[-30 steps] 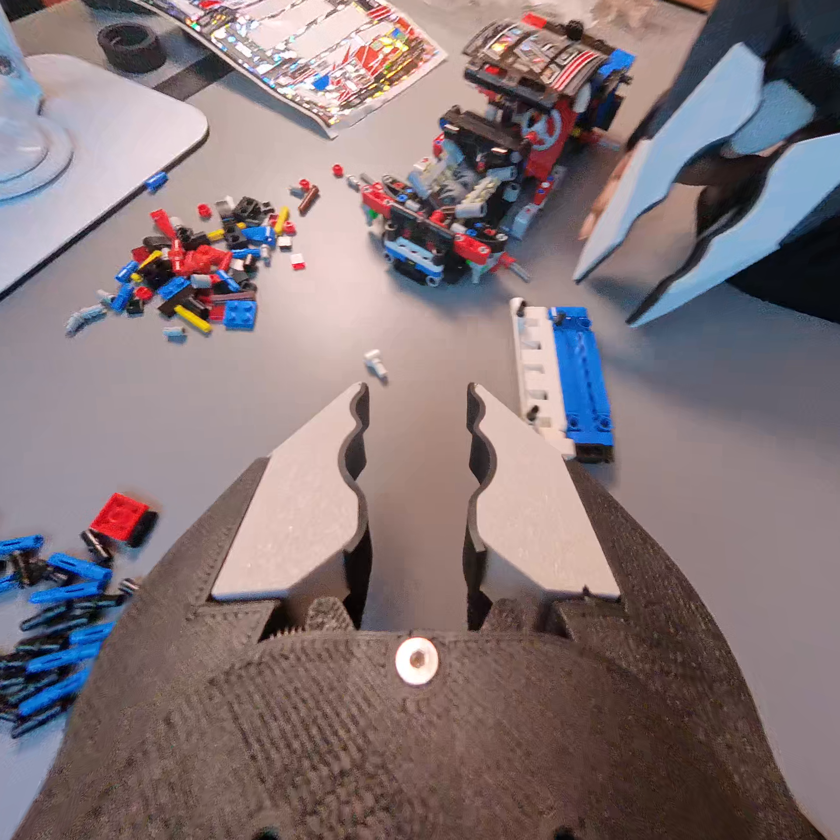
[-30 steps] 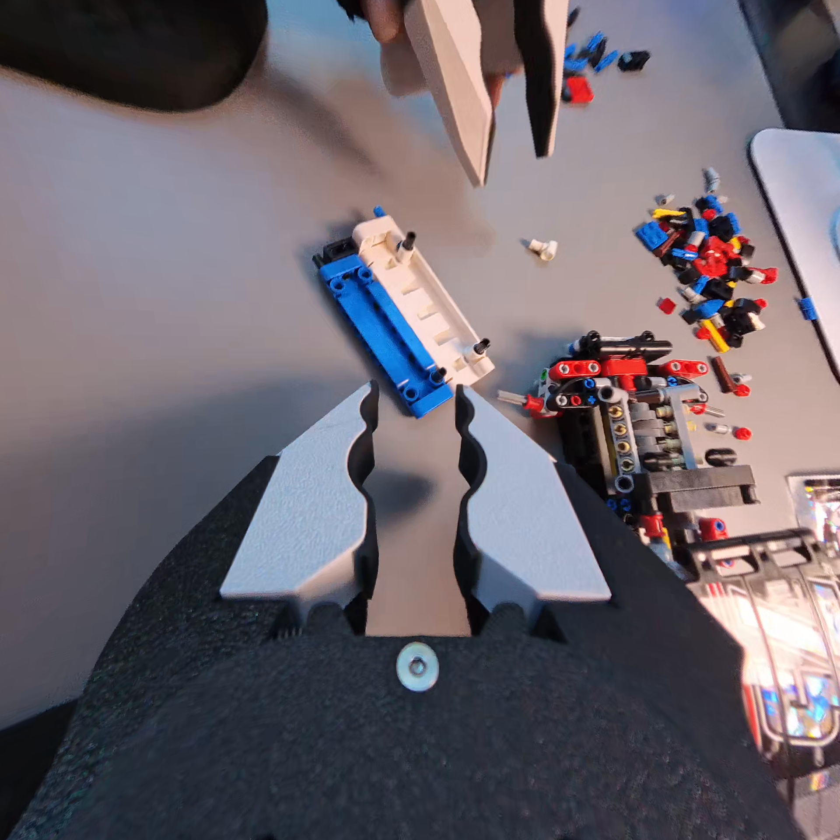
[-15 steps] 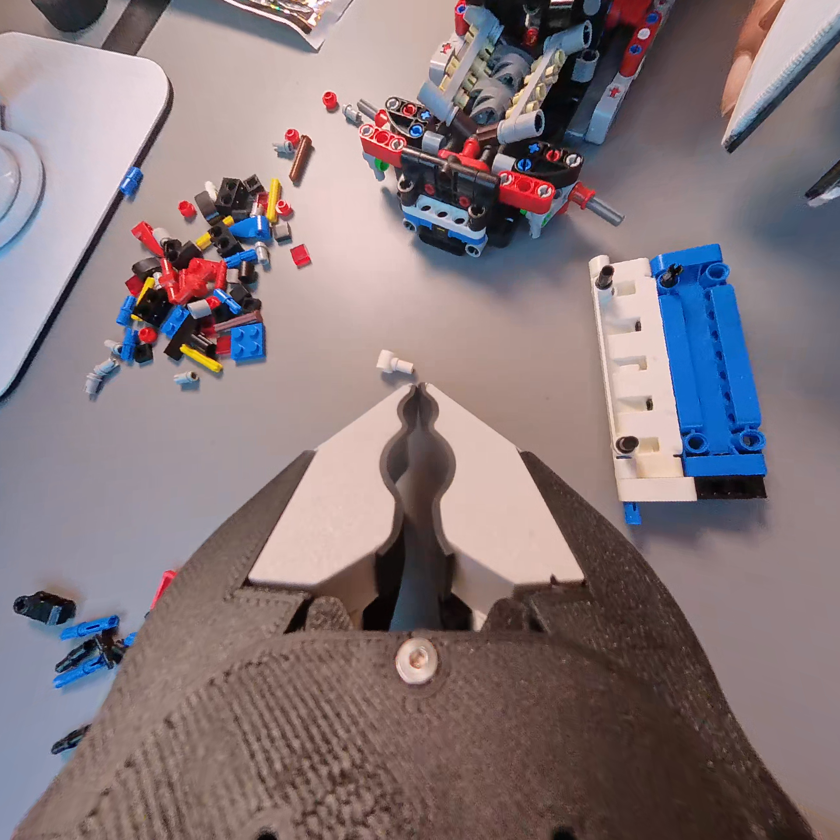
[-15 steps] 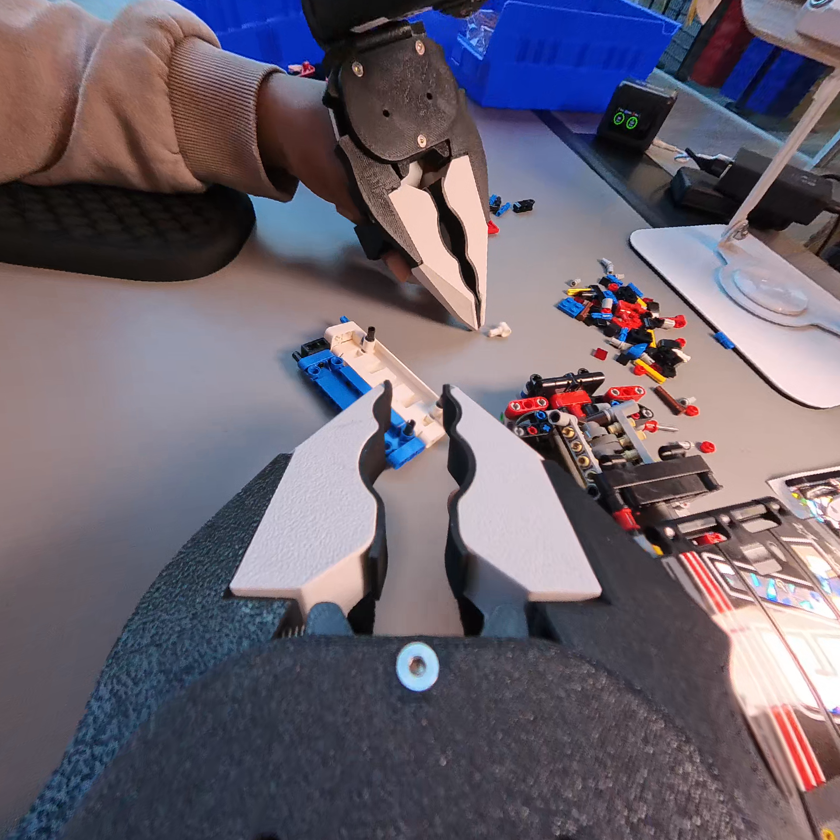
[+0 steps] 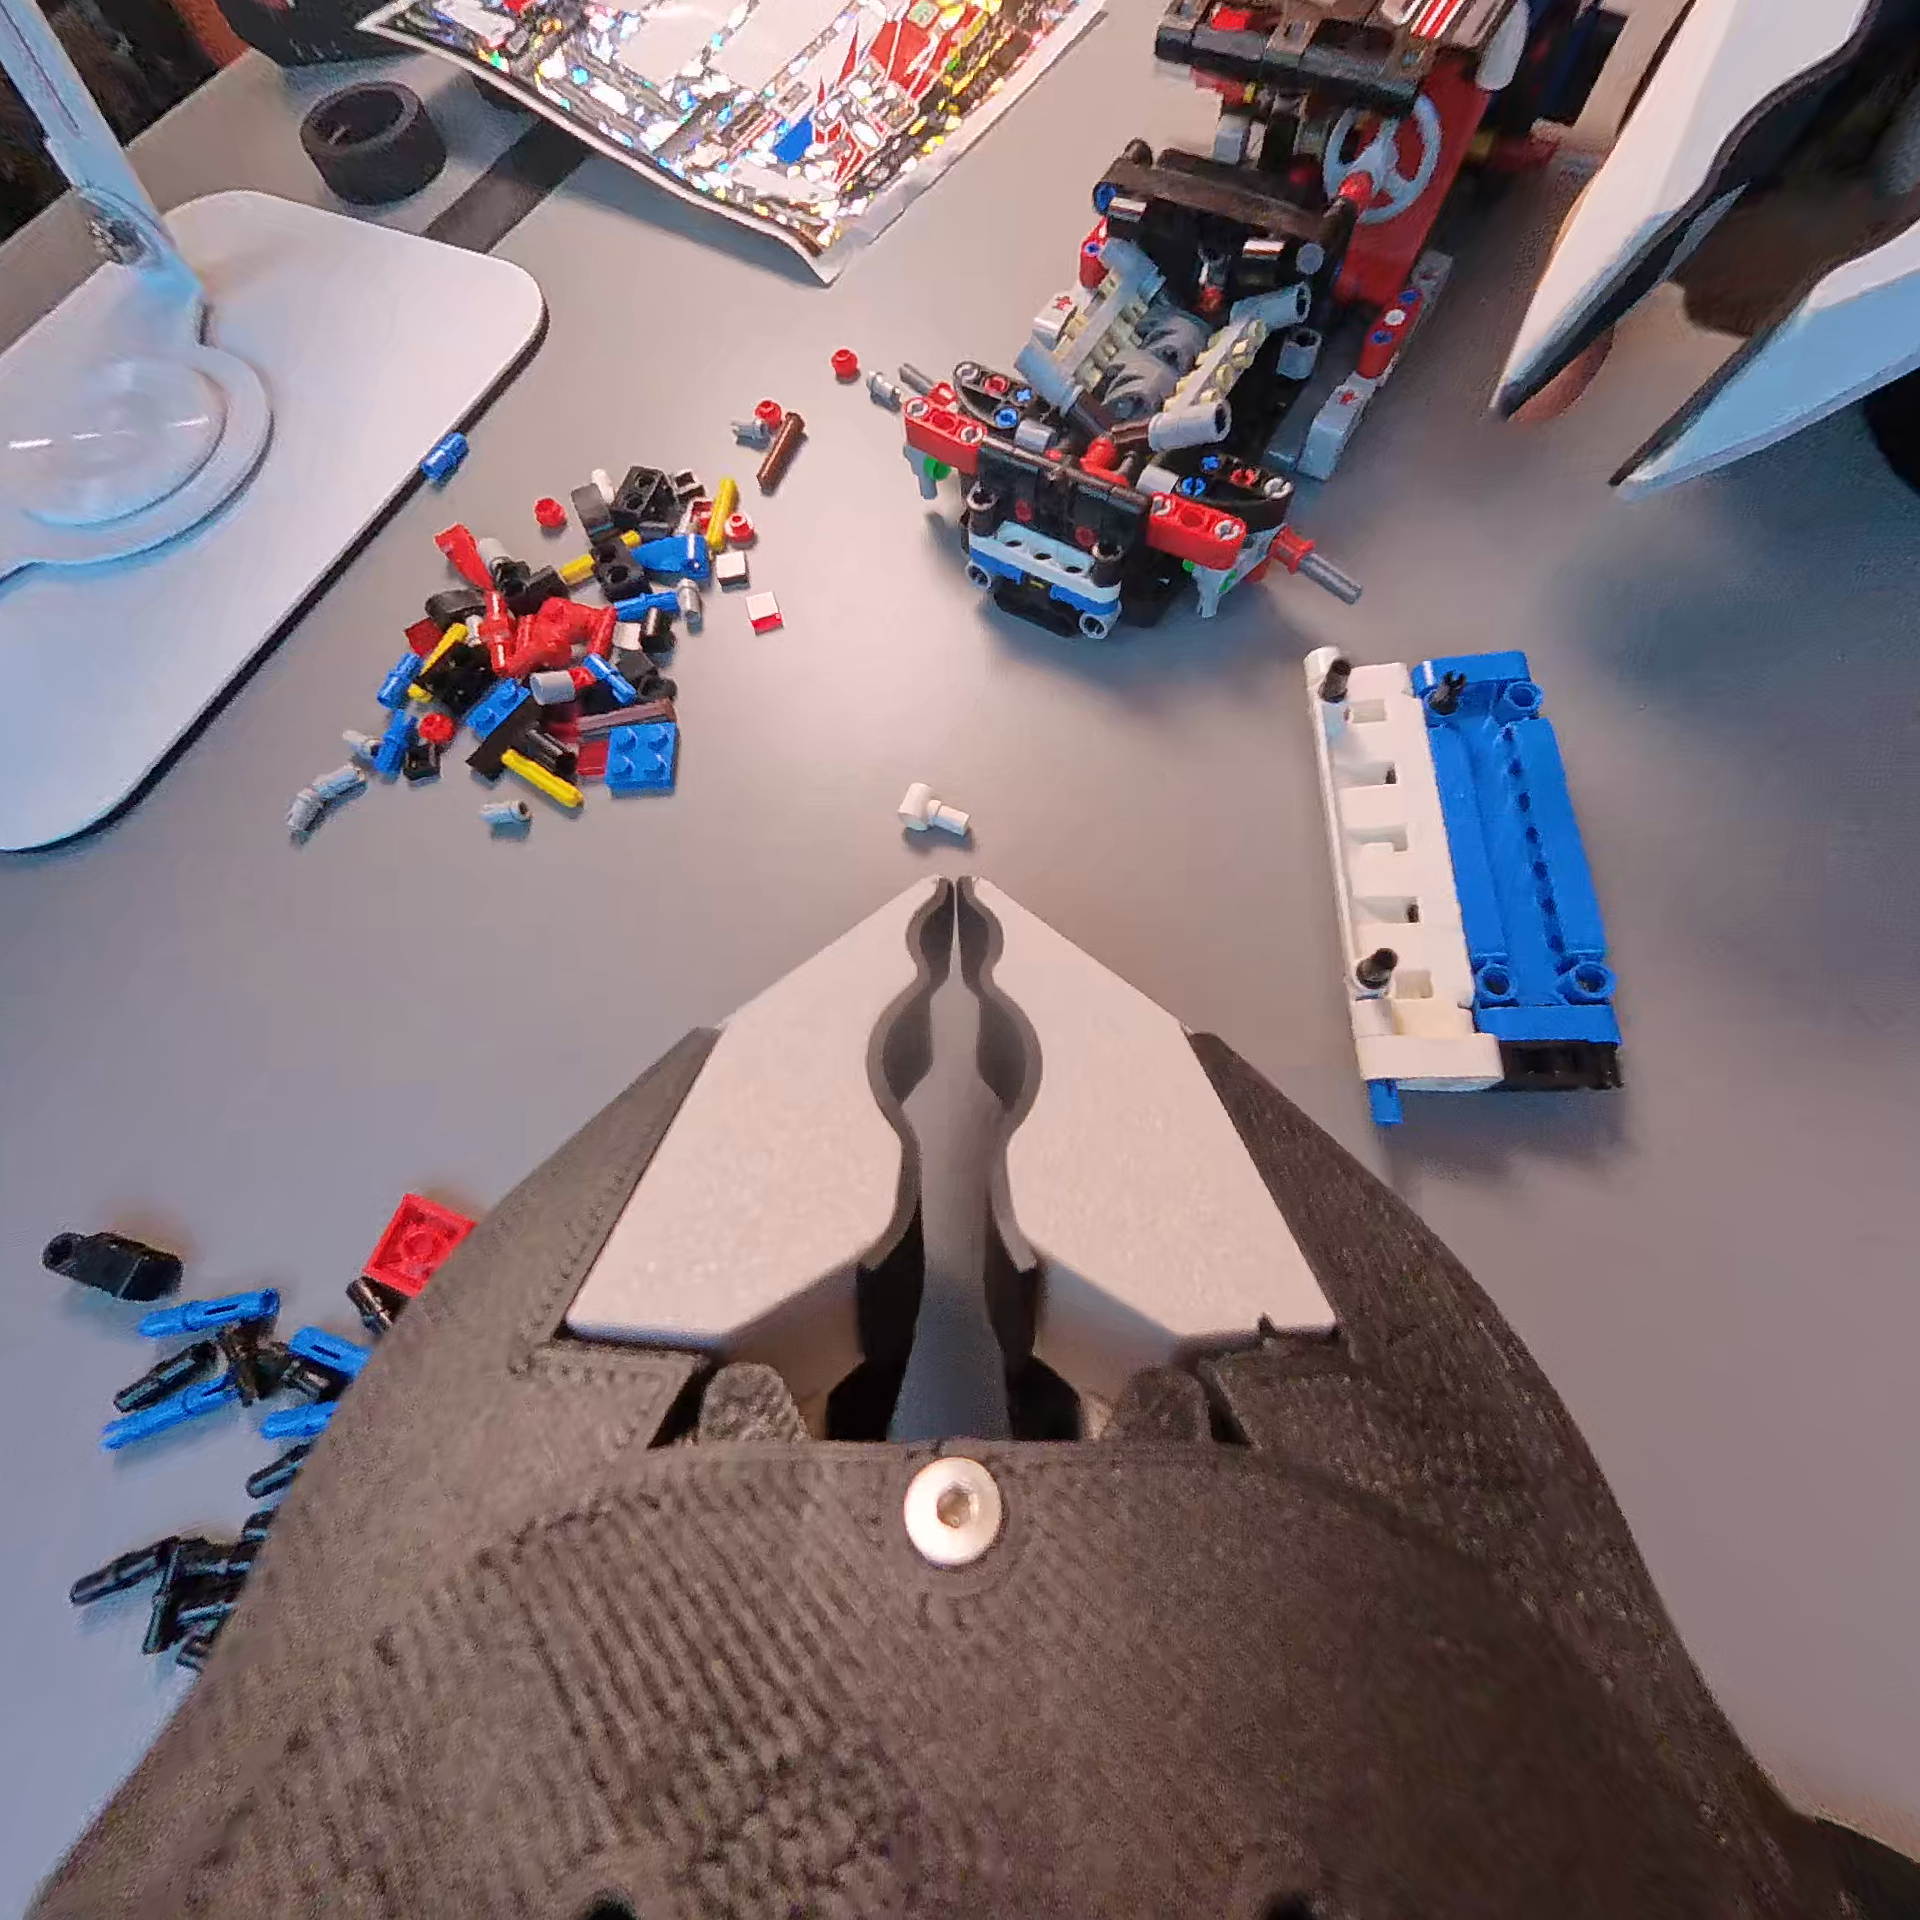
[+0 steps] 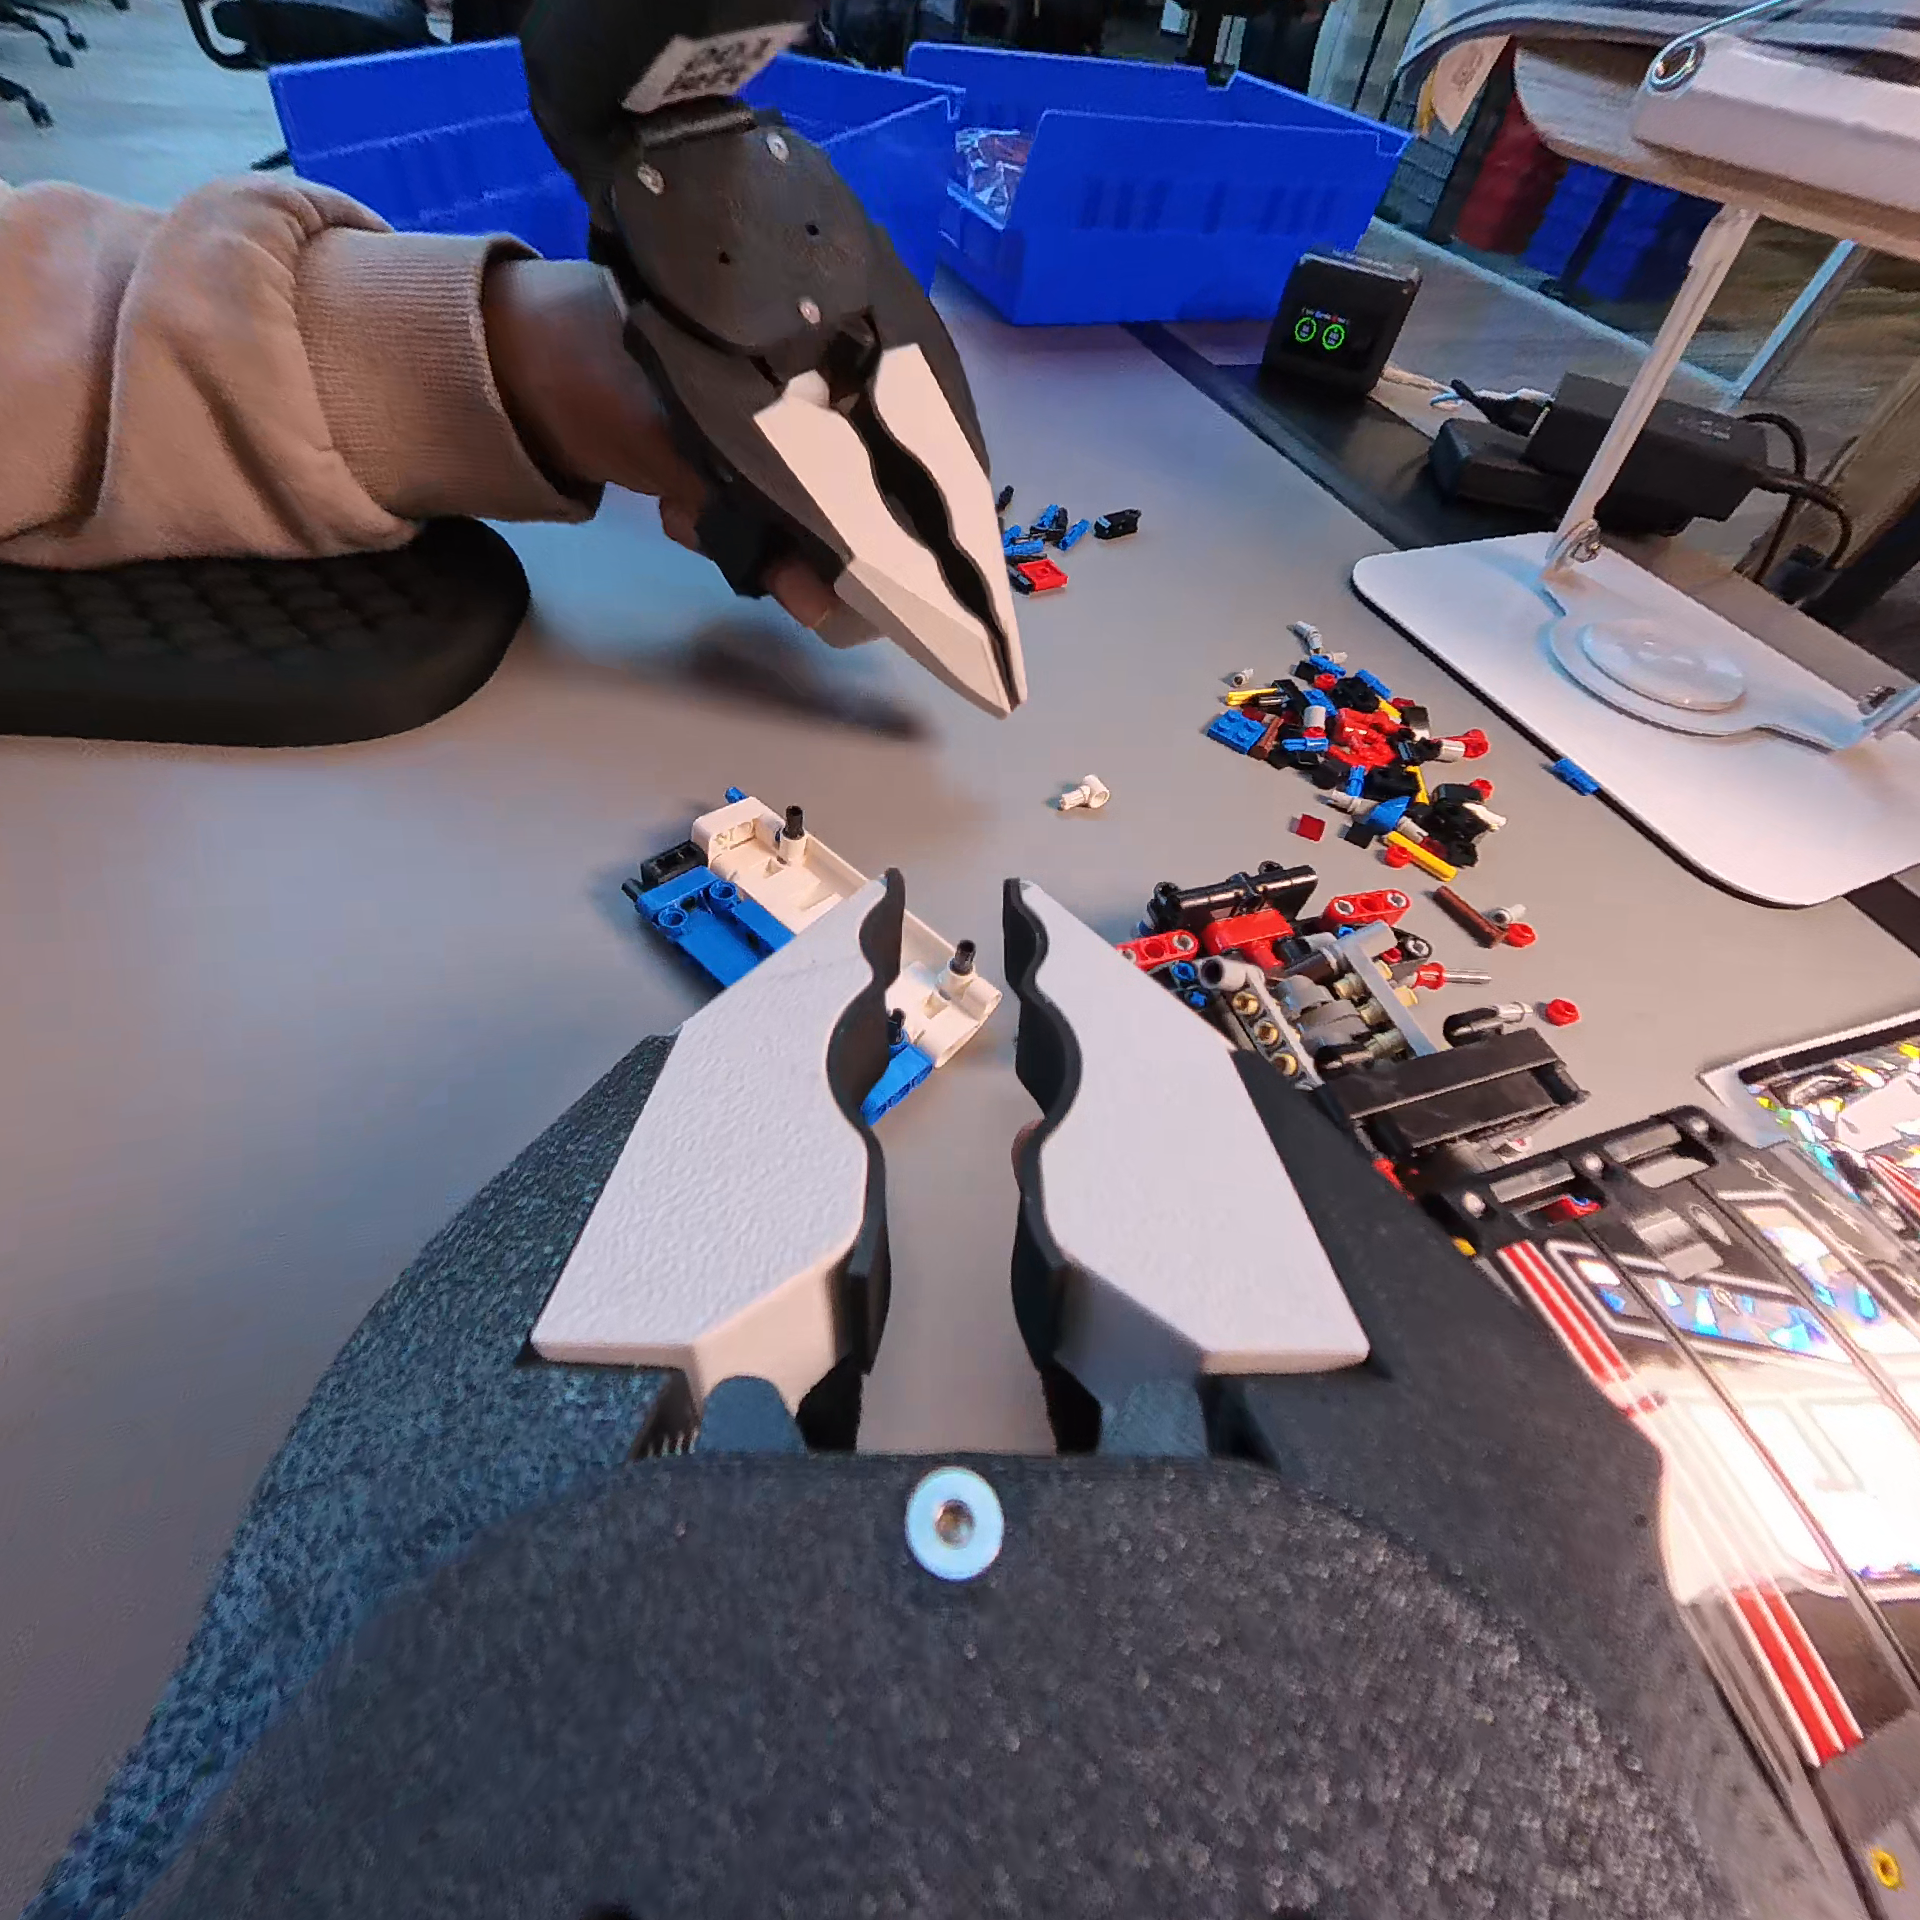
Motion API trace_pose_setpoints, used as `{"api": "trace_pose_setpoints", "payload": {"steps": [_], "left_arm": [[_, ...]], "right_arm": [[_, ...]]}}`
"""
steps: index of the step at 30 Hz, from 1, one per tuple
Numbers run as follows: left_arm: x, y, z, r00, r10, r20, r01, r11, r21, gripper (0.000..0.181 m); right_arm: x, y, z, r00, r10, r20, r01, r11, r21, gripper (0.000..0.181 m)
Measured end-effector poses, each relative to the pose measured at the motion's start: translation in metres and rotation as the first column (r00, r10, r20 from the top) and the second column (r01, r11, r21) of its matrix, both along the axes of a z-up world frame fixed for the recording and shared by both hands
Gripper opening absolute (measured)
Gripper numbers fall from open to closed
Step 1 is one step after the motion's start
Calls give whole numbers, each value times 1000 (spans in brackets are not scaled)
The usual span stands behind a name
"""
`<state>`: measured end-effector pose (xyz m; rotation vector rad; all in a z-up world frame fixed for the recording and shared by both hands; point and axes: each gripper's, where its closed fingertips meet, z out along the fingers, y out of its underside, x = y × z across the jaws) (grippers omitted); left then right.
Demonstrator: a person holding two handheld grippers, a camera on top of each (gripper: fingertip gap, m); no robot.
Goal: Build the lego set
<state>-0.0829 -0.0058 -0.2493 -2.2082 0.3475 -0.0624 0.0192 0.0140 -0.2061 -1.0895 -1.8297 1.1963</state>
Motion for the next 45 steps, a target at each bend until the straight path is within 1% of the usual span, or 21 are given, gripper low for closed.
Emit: {"api": "trace_pose_setpoints", "payload": {"steps": [3,6,9,13,15,18,19,23,26,29,31,33,35,36,39,41,42,43,45], "left_arm": [[0,6,-18,999,-31,-10,30,996,-85,22],[2,17,-20,997,-79,-2,78,993,-87,31],[4,25,-20,992,-123,-14,122,989,-81,35],[8,28,-20,980,-192,-44,188,978,-90,32],[14,20,-20,972,-232,-41,226,966,-128,25],[23,0,-21,952,-303,-30,294,941,-168,20],[23,-2,-20,952,-305,-33,296,941,-163,21],[16,10,-17,963,-266,-32,262,960,-102,24],[15,20,-20,957,-288,1,287,953,-97,27],[13,23,-20,937,-350,7,349,932,-93,27],[17,22,-20,918,-395,28,396,913,-102,28],[23,20,-21,898,-439,17,438,891,-118,27],[29,17,-21,884,-468,2,464,877,-127,15],[31,15,-22,882,-472,-10,466,874,-137,6],[31,3,-21,903,-426,-50,414,896,-164,6],[35,-11,-17,922,-383,-56,372,917,-143,6],[37,-18,-11,932,-359,-56,352,929,-113,6],[38,-26,-5,941,-333,-54,328,941,-85,6],[40,-44,4,959,-283,-32,281,958,-58,6]], "right_arm": [[-1,0,-1,1000,-3,7,3,1000,-9,17],[1,0,-4,1000,-4,15,4,1000,11,17],[2,-1,-4,1000,4,16,-4,1000,6,17],[2,-3,-10,999,17,41,-17,1000,18,17],[3,-3,-14,998,16,53,-18,999,38,17],[3,-2,-15,998,15,57,-17,999,34,17],[3,-2,-14,998,15,58,-17,1000,26,17],[1,-1,-15,998,17,66,-17,1000,7,17],[2,-1,-17,997,17,73,-18,1000,14,17],[3,0,-17,997,16,74,-17,1000,10,17],[3,-1,-19,997,20,81,-20,1000,7,17],[4,-2,-21,996,25,91,-26,1000,14,18],[4,-3,-23,995,30,99,-33,999,23,18],[5,-3,-23,994,32,100,-35,999,25,18],[6,-5,-21,995,44,92,-47,999,27,20],[7,-10,-17,995,77,69,-81,995,60,25],[8,-14,-17,991,110,74,-117,988,104,29],[11,-19,-21,981,163,107,-178,971,161,35],[10,-25,-32,948,233,216,-289,915,281,56]]}}
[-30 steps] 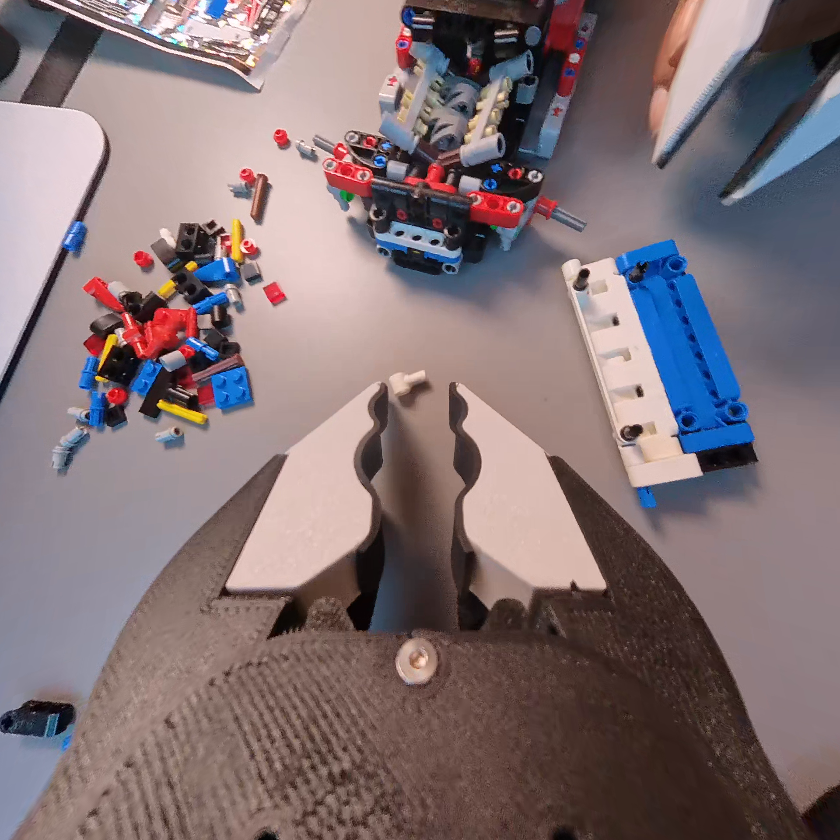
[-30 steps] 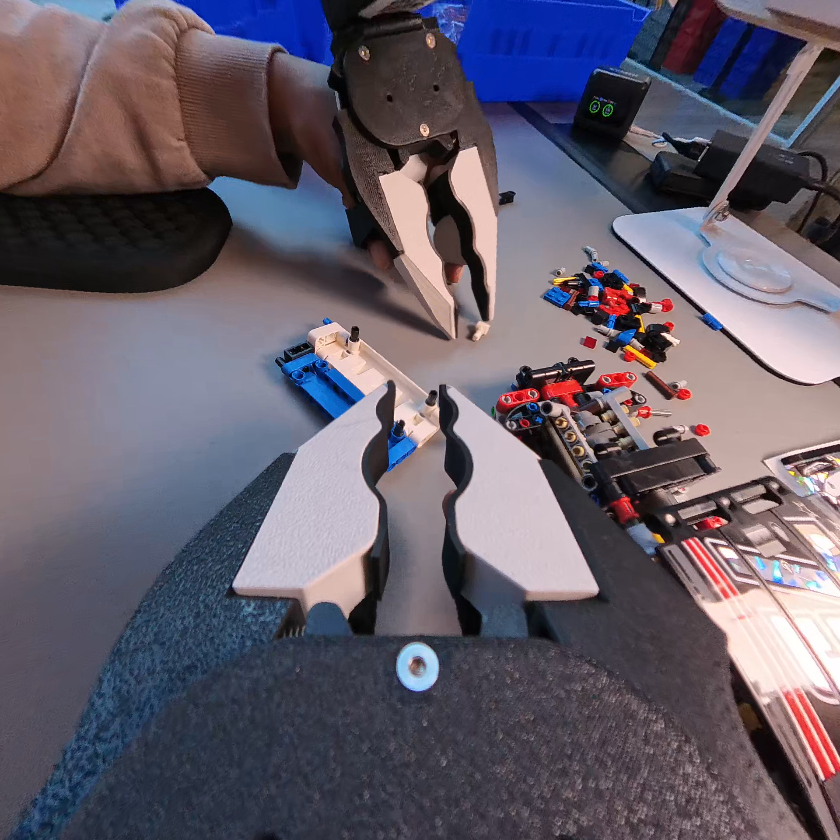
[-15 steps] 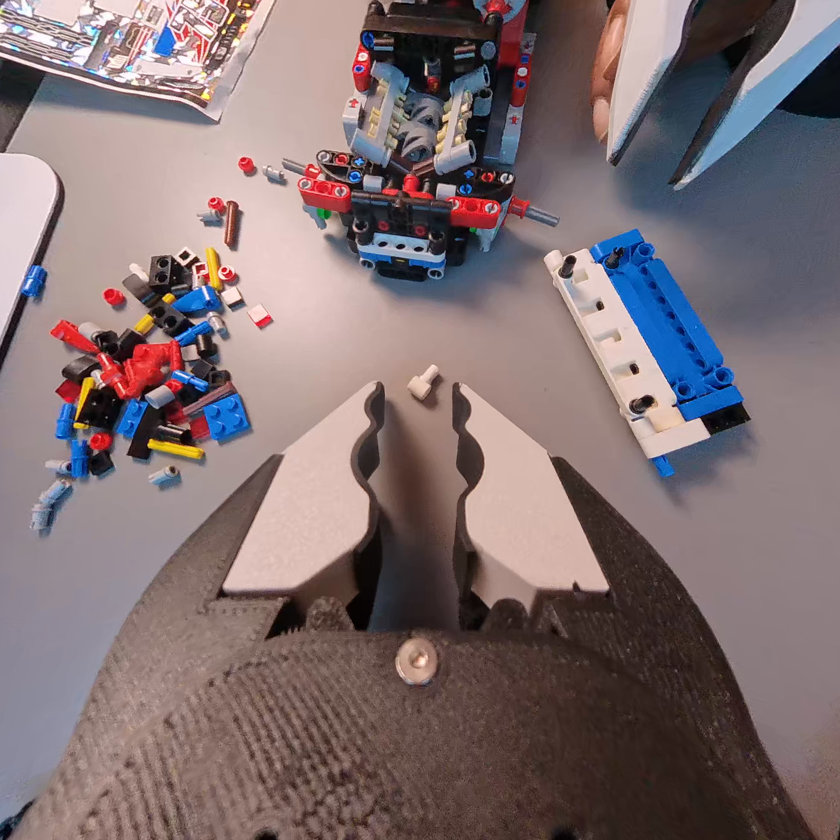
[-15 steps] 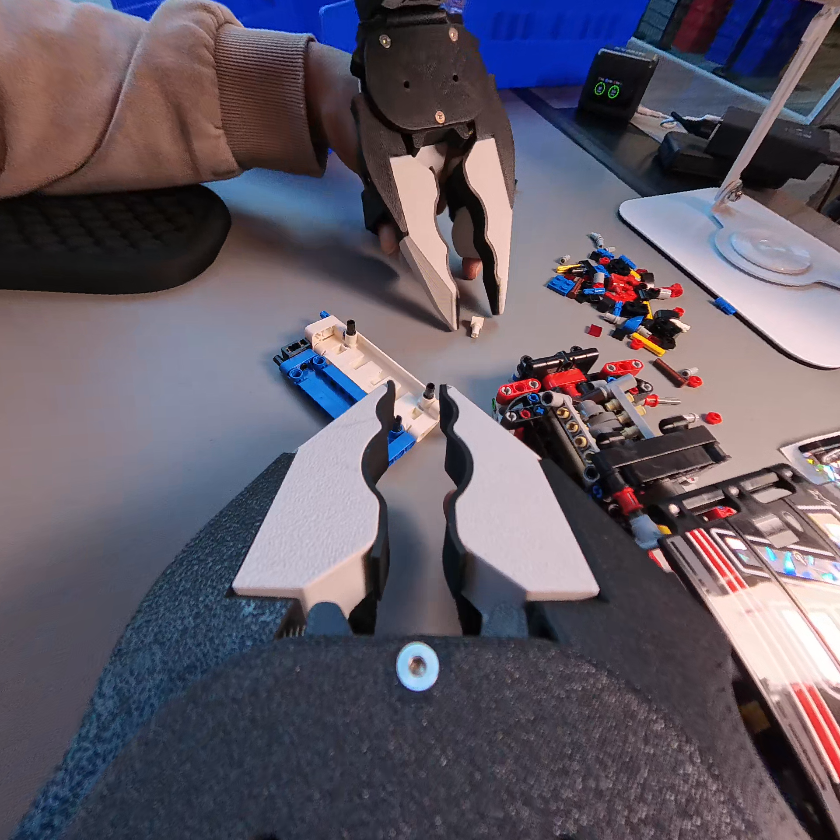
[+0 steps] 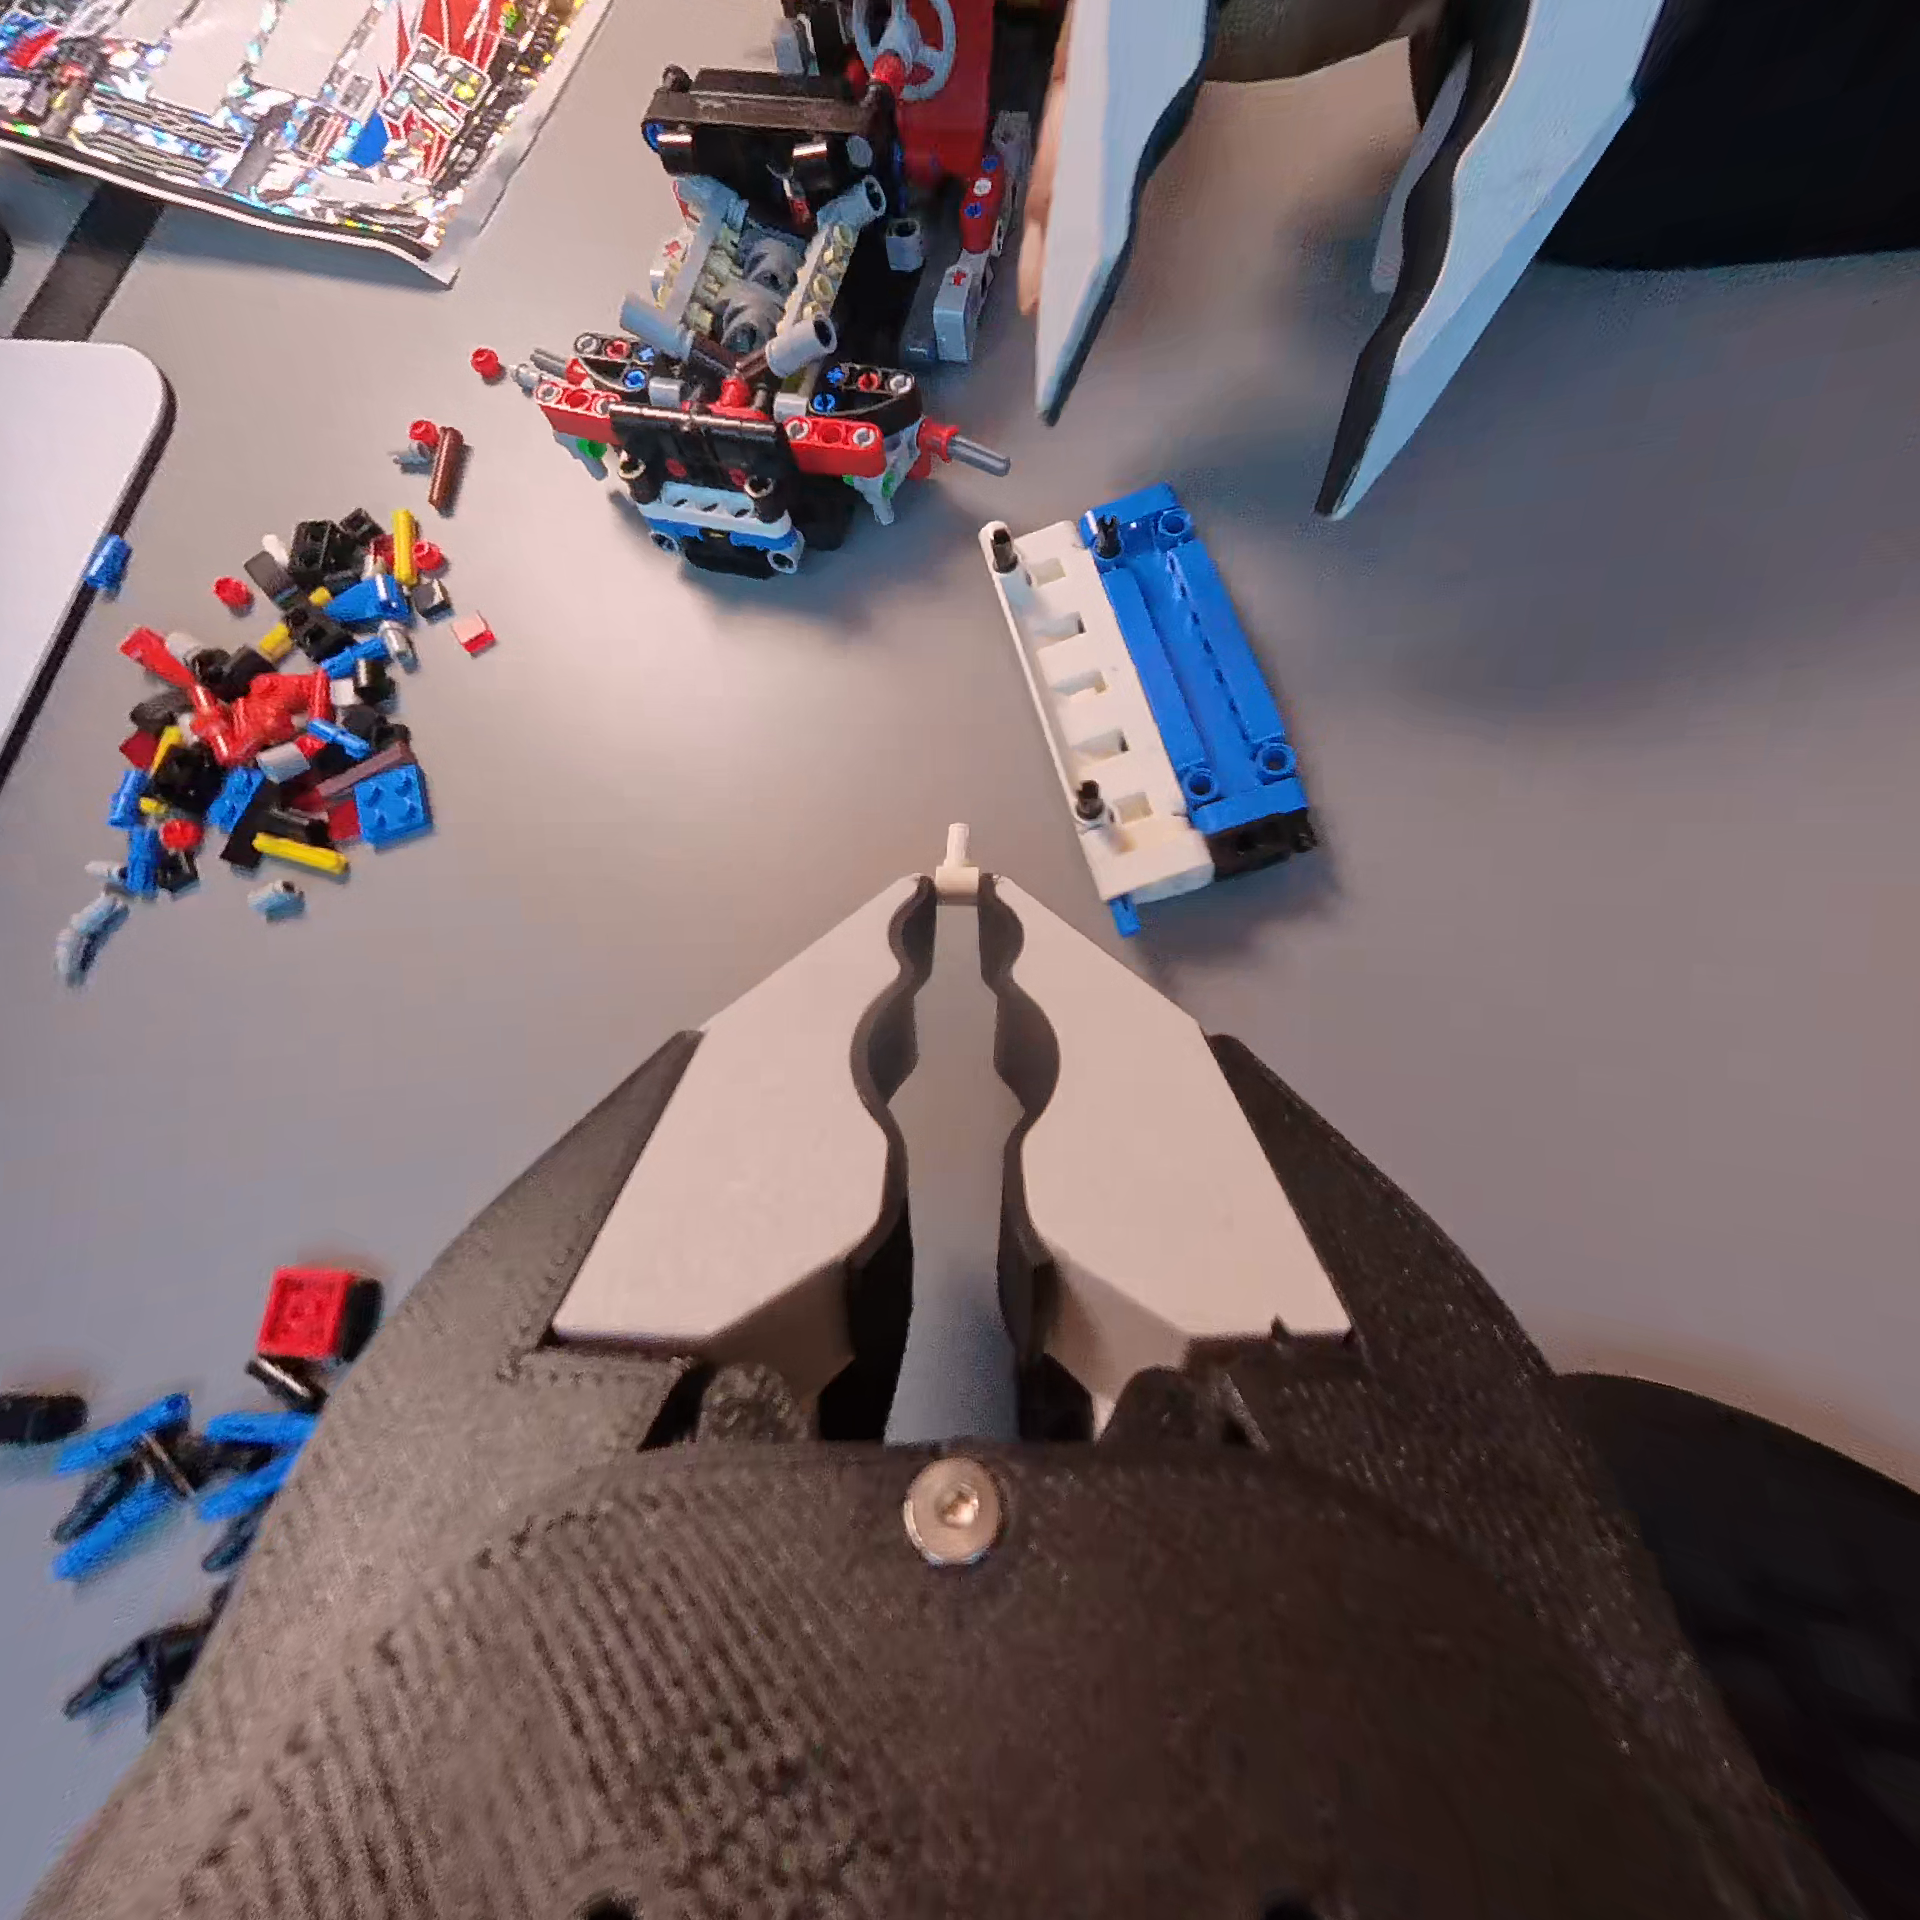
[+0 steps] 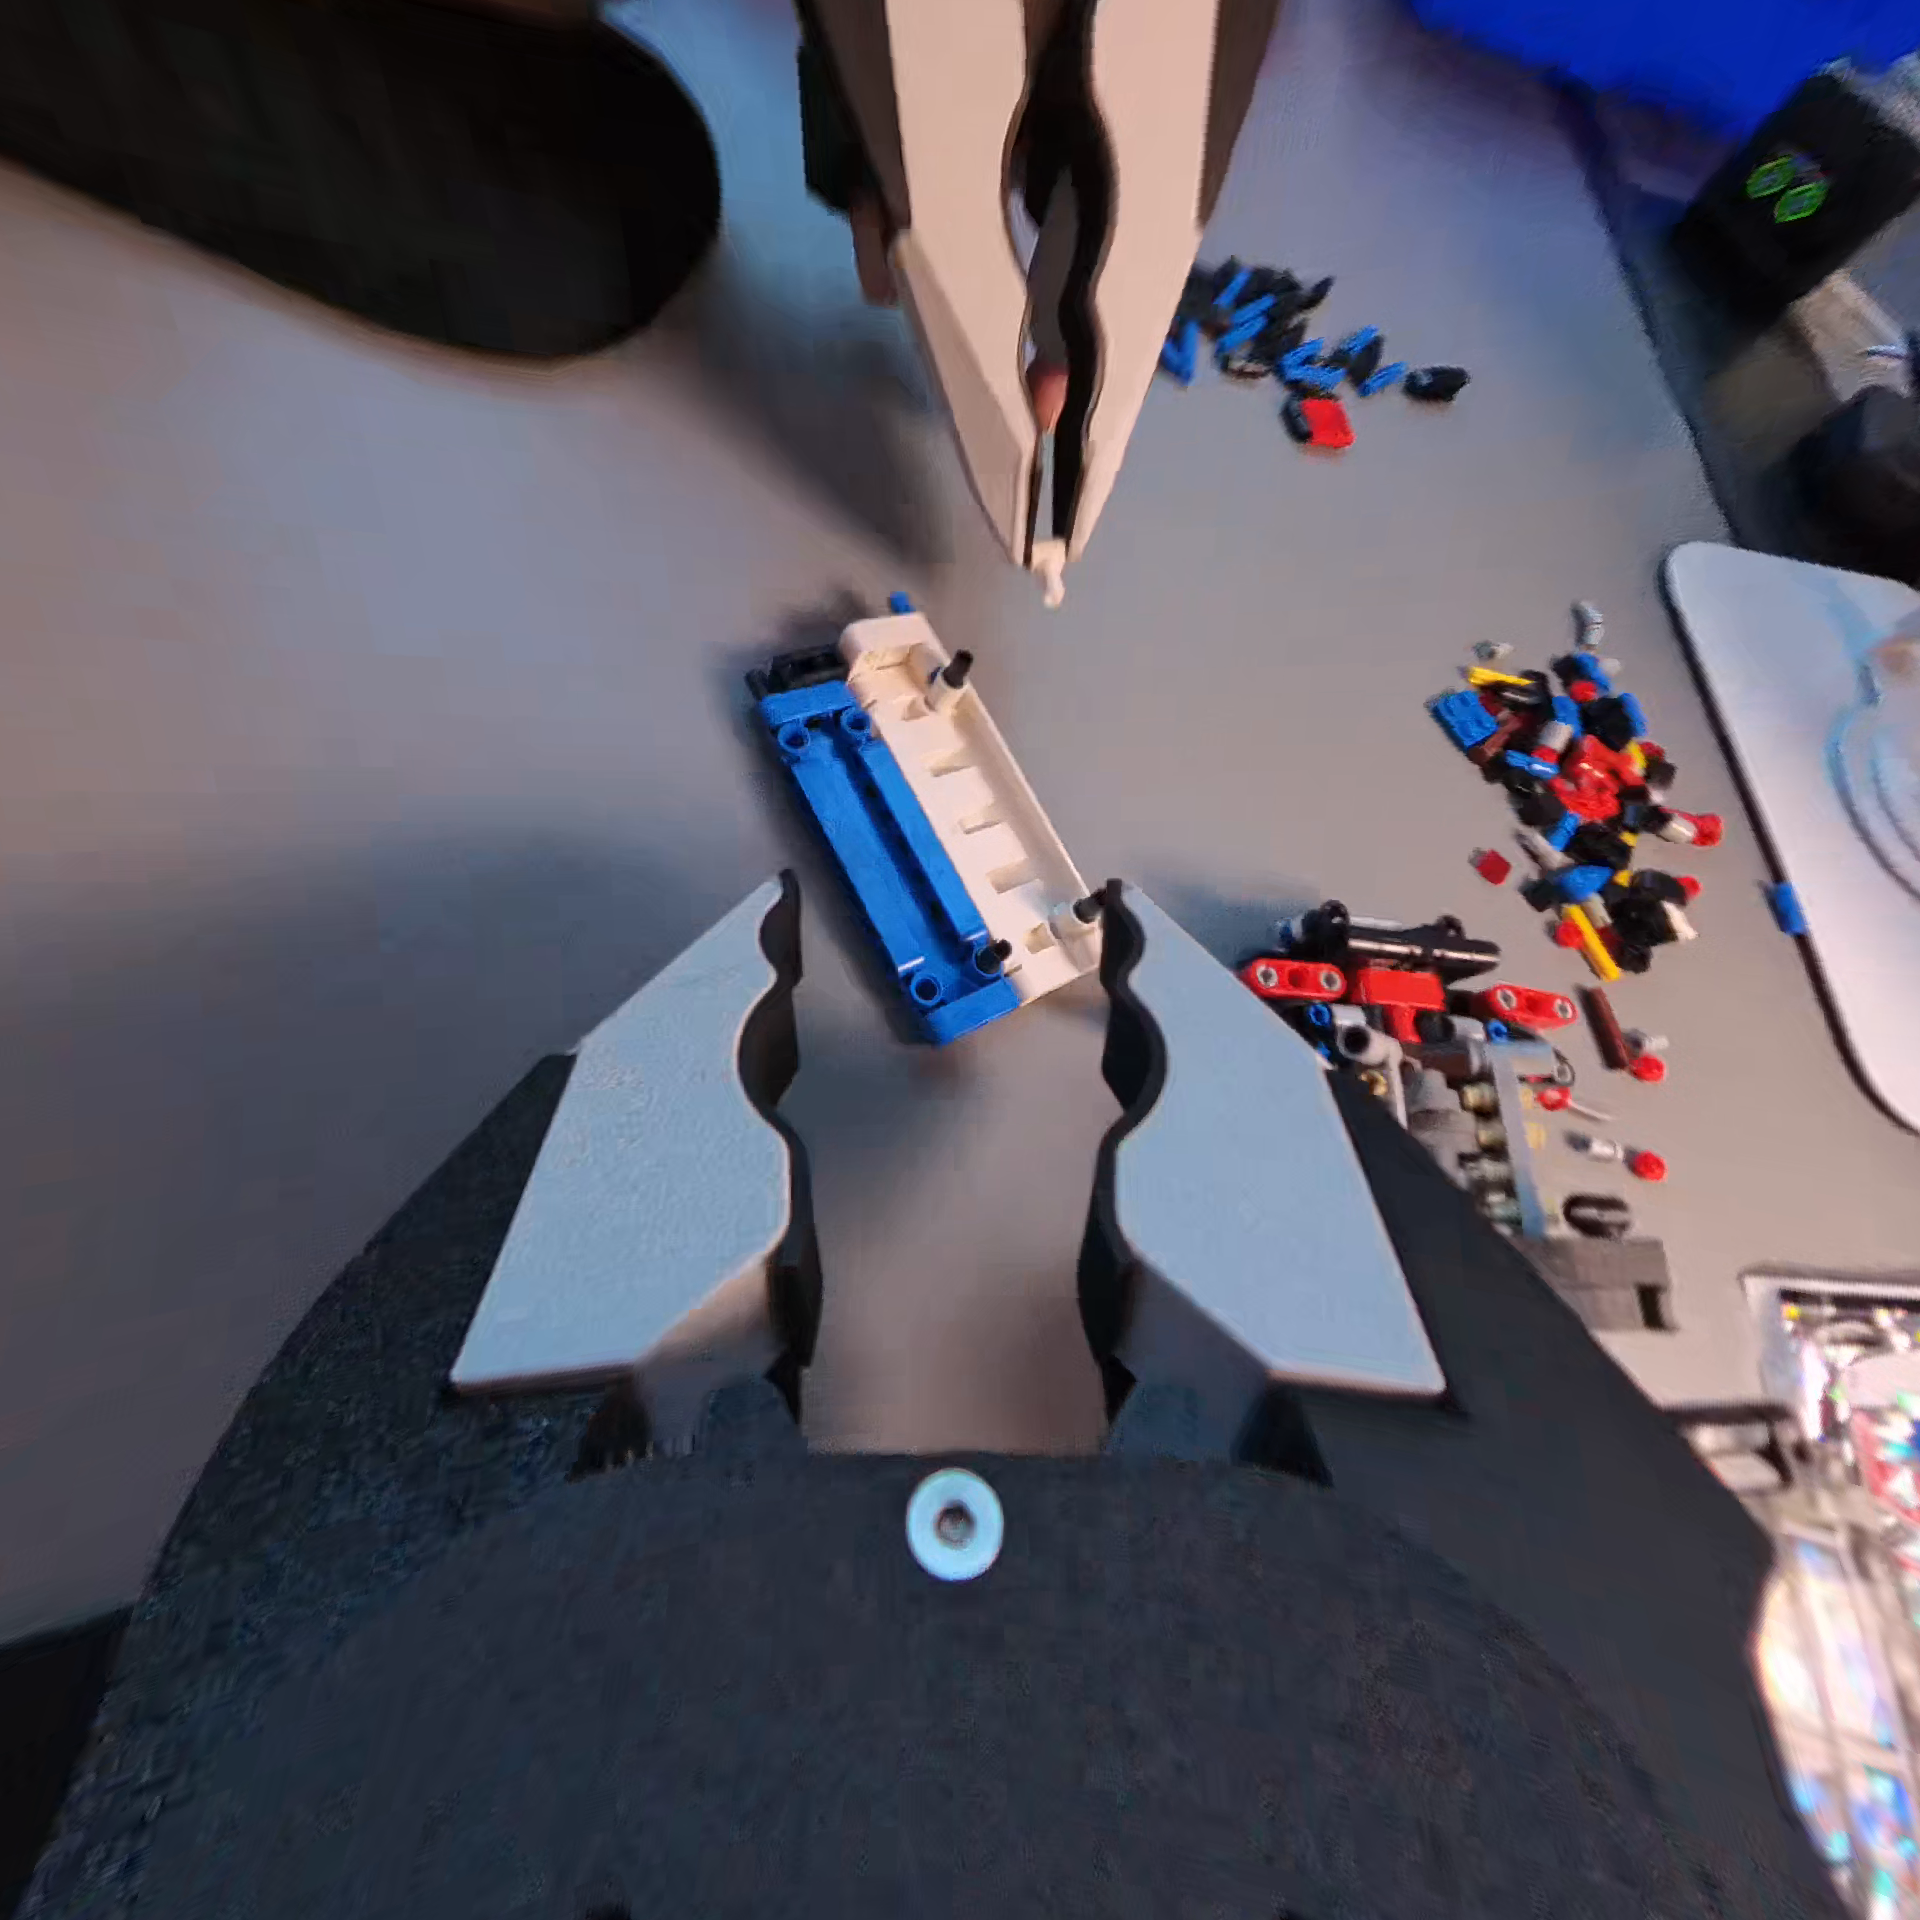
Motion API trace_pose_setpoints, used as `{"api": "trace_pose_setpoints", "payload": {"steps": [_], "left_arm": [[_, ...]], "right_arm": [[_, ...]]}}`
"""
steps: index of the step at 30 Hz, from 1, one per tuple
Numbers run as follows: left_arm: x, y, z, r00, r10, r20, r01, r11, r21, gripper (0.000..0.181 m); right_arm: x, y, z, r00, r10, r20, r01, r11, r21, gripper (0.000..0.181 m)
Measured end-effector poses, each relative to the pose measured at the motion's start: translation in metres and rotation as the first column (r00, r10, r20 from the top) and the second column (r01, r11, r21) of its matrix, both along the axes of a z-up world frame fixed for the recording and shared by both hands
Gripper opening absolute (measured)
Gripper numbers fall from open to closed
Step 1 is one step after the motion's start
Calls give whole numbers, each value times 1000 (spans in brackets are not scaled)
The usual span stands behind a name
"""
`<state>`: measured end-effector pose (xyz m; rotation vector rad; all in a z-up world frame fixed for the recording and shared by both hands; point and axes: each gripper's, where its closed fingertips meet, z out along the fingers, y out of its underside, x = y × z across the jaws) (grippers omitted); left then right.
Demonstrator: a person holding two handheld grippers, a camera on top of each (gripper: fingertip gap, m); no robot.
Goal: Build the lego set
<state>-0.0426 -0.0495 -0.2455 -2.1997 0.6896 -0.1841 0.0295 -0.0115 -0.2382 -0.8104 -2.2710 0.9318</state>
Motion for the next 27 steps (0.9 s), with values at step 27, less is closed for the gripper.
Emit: {"api": "trace_pose_setpoints", "payload": {"steps": [27], "left_arm": [[57,-41,5,997,-5,81,1,999,47,5]], "right_arm": [[-2,-26,-17,956,48,288,-31,997,-64,50]]}}
